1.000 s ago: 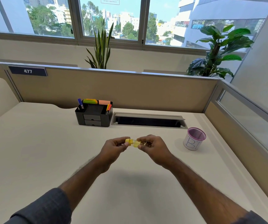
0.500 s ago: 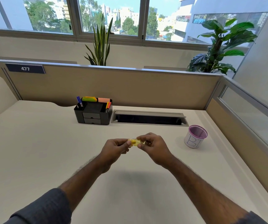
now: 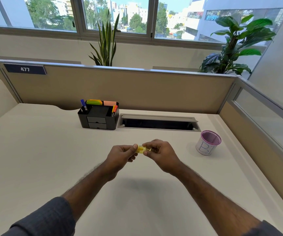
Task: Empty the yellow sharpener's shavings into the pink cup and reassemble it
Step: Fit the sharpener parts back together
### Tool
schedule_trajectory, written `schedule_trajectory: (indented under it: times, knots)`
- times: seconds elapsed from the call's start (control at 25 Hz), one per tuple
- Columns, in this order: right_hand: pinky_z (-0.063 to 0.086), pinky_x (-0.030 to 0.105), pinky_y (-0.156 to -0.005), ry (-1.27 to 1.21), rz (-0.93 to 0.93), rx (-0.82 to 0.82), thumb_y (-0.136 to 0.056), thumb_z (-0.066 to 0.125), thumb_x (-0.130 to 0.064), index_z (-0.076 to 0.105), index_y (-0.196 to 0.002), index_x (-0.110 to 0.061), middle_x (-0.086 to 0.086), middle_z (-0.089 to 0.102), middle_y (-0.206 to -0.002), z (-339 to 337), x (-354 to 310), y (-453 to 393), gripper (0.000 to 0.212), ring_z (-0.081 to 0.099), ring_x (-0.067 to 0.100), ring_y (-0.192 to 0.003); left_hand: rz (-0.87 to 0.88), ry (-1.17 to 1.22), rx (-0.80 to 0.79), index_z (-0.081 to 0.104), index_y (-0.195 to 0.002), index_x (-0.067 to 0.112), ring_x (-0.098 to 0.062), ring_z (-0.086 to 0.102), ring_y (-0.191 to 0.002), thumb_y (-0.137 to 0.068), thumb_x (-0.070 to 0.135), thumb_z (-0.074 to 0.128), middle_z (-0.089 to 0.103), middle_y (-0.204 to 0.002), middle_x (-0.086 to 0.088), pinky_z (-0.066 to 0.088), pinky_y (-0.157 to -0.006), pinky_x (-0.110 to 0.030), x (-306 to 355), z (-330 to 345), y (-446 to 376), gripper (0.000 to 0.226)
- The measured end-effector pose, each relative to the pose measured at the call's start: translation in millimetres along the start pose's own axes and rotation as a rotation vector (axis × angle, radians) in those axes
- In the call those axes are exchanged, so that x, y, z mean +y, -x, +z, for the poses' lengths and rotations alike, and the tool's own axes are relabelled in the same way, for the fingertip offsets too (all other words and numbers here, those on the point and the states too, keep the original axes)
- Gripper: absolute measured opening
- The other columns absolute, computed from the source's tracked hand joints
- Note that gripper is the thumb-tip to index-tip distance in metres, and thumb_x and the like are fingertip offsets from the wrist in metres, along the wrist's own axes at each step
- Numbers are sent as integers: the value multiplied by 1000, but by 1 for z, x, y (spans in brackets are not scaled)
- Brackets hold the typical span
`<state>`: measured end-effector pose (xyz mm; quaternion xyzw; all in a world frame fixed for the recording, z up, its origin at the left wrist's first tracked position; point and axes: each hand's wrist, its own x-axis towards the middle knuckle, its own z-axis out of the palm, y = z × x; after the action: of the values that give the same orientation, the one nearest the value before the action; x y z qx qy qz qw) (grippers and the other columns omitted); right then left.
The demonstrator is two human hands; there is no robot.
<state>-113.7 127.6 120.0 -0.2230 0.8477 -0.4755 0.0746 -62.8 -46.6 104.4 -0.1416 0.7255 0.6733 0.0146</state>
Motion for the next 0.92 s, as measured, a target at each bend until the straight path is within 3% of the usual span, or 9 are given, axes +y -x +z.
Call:
schedule_trajectory:
  times: [0.24,0.52,0.64,0.76,0.92]
  knots:
    - [50,20,-69,-83,73,-47,-85,71,-14,68,-118,-8,7,71,-106,1,4,-7,33,62,14,-84,32,-1,-16,76,-107,15,-18,65,-90,-94,29,61,75,-100,-9,53,-72,-20,-5,-2,-5,24]
    - [48,21,-68,-87,84,-55,-85,71,-12,69,-117,-7,7,71,-104,9,4,-22,32,61,13,-82,18,21,22,76,-105,13,-21,65,-90,-94,27,61,74,-99,-11,53,-75,-24,-8,-5,-18,23]
    - [53,25,-72,-86,89,-55,-83,73,-14,68,-118,-9,7,71,-107,14,3,-33,36,63,17,-89,7,-3,30,75,-100,21,-20,65,-91,-95,26,59,73,-99,-8,52,-74,-22,-7,-12,-26,17]
    - [57,30,-81,-48,87,-50,-80,77,-15,67,-120,-8,7,69,-110,17,0,-51,42,64,21,-96,6,-31,49,72,-113,16,-19,64,-93,-97,22,58,72,-101,-4,51,-75,-23,-3,-27,-38,23]
    - [49,21,-68,73,60,-57,-83,73,-13,67,-120,-8,9,68,-106,27,-4,-82,38,59,18,-86,0,-101,129,68,-120,14,-23,62,-96,-96,14,59,70,-103,-7,52,-78,-25,1,-62,-60,26]
